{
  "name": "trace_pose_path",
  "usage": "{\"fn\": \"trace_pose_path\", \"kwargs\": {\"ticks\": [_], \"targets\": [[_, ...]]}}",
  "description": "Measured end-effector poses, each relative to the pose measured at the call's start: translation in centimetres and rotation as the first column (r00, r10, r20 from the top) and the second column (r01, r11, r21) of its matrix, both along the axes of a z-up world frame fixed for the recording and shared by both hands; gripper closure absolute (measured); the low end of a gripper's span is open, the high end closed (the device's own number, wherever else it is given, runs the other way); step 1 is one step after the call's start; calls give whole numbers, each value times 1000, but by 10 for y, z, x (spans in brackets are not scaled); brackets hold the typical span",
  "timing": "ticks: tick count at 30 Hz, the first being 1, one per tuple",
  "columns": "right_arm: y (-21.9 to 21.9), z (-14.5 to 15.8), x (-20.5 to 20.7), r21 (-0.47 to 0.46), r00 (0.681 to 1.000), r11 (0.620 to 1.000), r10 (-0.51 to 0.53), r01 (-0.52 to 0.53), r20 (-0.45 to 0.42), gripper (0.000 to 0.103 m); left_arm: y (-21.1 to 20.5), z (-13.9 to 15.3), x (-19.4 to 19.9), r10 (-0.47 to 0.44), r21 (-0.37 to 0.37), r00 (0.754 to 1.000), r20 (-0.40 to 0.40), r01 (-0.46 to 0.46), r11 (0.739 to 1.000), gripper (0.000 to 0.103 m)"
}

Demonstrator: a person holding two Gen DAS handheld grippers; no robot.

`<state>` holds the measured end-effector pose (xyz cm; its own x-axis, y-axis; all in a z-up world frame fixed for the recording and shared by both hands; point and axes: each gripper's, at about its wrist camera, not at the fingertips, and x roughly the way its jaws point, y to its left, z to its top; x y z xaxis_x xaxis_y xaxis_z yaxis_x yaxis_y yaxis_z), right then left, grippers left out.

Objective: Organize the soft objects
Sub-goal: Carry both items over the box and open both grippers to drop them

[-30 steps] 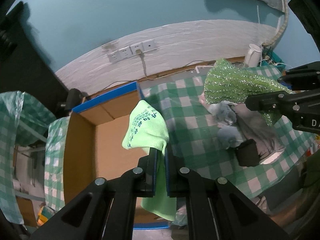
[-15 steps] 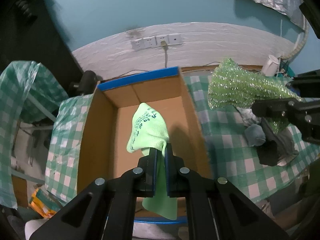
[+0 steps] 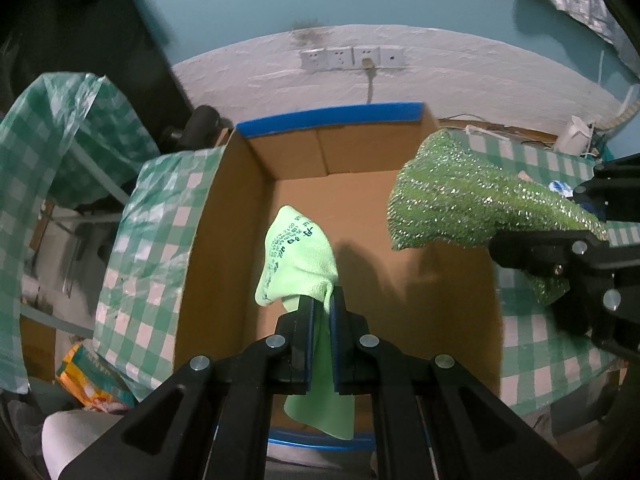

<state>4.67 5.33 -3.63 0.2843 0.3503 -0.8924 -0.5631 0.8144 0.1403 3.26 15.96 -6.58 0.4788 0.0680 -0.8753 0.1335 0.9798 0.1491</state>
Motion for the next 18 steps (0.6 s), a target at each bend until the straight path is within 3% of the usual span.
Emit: {"fn": "trace_pose_path", "kwargs": {"ticks": [8, 10, 12, 14, 16, 18], "targets": [[24, -16, 9, 9, 998, 1000, 24, -24, -50, 86, 17, -13, 7, 67, 17, 997, -38, -67, 998, 94], [28, -18, 9, 8, 998, 1000, 26, -26, -53, 85, 19, -15, 8, 69, 24, 996, -48, -68, 997, 89], [30, -20, 10, 3, 998, 1000, 26, -26, -52, 77, 19, -16, 8, 78, 42, 996, -44, -76, 996, 73], [31, -20, 11, -6, 999, 1000, 11, -11, -36, 50, 20, -13, 8, 89, 53, 996, -27, -87, 995, 52], [33, -18, 11, -15, 1000, 1000, 3, -3, -9, 40, 23, -9, 6, 95, 52, 995, -8, -94, 994, 49], [33, -15, 10, -16, 1000, 1000, 3, -3, 3, 40, 24, -7, 6, 99, 49, 995, -3, -98, 994, 49]]}}
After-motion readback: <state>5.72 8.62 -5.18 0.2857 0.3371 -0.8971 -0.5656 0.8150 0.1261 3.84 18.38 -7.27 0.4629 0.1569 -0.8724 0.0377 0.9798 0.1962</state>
